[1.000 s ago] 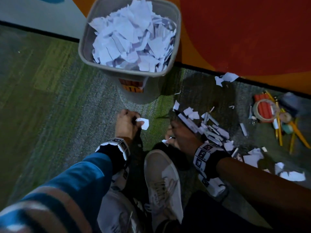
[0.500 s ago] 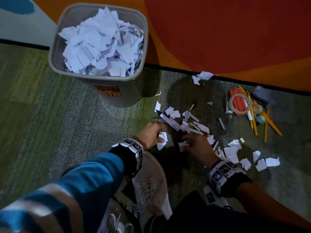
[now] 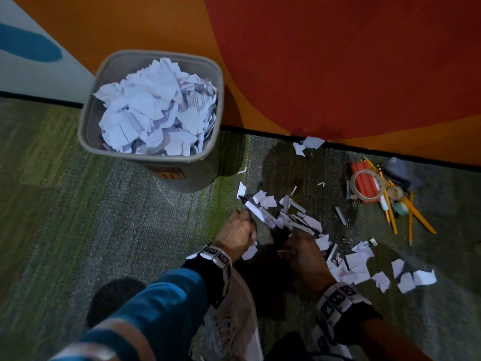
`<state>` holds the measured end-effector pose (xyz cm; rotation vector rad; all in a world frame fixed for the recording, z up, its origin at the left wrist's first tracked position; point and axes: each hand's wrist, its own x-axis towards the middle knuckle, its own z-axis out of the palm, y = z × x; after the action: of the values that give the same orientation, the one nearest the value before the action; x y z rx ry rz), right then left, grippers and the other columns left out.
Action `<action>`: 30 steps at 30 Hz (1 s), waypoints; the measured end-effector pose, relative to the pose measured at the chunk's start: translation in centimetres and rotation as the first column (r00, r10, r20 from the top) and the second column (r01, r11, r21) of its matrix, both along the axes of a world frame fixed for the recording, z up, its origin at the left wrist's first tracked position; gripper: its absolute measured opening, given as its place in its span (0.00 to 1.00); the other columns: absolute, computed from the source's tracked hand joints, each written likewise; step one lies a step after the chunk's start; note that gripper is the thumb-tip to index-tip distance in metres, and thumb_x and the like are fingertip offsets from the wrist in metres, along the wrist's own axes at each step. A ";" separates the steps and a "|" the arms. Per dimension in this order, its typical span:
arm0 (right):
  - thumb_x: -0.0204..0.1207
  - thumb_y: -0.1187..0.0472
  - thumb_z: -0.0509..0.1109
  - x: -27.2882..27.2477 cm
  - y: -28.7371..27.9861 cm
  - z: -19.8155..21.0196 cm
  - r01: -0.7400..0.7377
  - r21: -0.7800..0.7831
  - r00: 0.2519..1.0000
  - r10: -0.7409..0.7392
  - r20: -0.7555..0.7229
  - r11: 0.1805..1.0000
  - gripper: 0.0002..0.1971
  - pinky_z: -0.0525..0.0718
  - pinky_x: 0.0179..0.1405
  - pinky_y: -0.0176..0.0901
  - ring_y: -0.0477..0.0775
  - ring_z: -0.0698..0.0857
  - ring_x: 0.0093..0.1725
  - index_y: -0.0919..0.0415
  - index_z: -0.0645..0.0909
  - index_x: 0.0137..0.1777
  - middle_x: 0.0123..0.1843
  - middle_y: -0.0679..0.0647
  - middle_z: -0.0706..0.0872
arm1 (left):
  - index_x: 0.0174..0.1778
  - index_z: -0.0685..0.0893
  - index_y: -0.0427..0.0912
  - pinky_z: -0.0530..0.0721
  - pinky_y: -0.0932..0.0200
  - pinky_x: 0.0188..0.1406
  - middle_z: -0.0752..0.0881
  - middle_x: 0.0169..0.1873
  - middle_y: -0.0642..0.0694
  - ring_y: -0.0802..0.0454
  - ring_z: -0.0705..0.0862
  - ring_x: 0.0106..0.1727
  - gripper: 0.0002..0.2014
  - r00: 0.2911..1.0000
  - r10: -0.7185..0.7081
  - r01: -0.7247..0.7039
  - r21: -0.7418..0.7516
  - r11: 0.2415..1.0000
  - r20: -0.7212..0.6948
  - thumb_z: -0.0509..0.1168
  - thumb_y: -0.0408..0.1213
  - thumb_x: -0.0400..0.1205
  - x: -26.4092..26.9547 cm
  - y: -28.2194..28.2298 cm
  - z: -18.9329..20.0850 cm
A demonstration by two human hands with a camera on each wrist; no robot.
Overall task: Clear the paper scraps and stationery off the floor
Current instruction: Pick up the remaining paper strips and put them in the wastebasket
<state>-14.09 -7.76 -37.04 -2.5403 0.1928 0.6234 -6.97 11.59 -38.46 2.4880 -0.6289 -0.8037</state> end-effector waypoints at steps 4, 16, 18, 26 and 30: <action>0.68 0.64 0.80 4.6 0.0 2.2 0.173 0.136 0.966 -0.195 0.170 0.975 0.05 0.71 0.37 0.38 0.47 0.85 0.37 0.63 0.89 0.34 0.32 0.55 0.88 | 0.37 0.80 0.48 0.80 0.52 0.49 0.82 0.48 0.47 0.48 0.80 0.52 0.11 0.999 0.025 -0.031 -0.161 0.987 -0.042 0.67 0.24 0.73 0.3 0.5 0.1; 0.79 0.72 0.64 14.1 0.9 2.1 -0.471 -0.115 0.880 0.455 -0.140 0.875 0.34 0.79 0.61 0.53 0.68 0.77 0.69 0.44 0.68 0.82 0.77 0.62 0.72 | 0.58 0.83 0.43 0.83 0.50 0.47 0.88 0.48 0.35 0.37 0.86 0.51 0.14 0.828 0.561 -0.555 -0.188 0.810 -0.030 0.73 0.39 0.78 8.3 0.2 0.0; 0.78 0.71 0.66 14.1 0.8 1.5 -0.469 -0.153 0.883 0.455 -0.116 0.870 0.33 0.76 0.70 0.59 0.71 0.67 0.76 0.43 0.71 0.80 0.80 0.61 0.64 | 0.58 0.82 0.44 0.84 0.44 0.51 0.87 0.50 0.36 0.35 0.85 0.53 0.15 0.828 0.560 -0.558 -0.109 0.823 -0.010 0.73 0.41 0.78 8.4 0.0 -0.6; 0.68 0.69 0.69 13.0 2.1 -0.7 -0.398 -0.053 0.916 0.400 0.038 0.916 0.17 0.78 0.59 0.50 0.66 0.82 0.64 0.61 0.90 0.56 0.62 0.63 0.84 | 0.37 0.88 0.47 0.85 0.49 0.39 0.87 0.40 0.41 0.38 0.87 0.42 0.04 0.791 0.611 -0.605 -0.127 0.786 0.011 0.69 0.39 0.77 8.3 -0.7 -2.0; 0.70 0.72 0.73 13.1 2.2 -1.1 -0.173 0.076 0.983 0.168 0.068 0.982 0.11 0.82 0.47 0.46 0.63 0.89 0.49 0.63 0.91 0.50 0.48 0.62 0.91 | 0.43 0.86 0.42 0.81 0.52 0.47 0.83 0.47 0.41 0.41 0.84 0.48 0.02 0.801 0.598 -0.586 -0.183 0.790 0.014 0.70 0.32 0.77 8.1 -0.5 -2.3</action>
<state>-0.95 -5.54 -38.13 -2.5095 -0.0725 0.6041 1.11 11.05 -40.80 2.3455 0.0876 -0.3940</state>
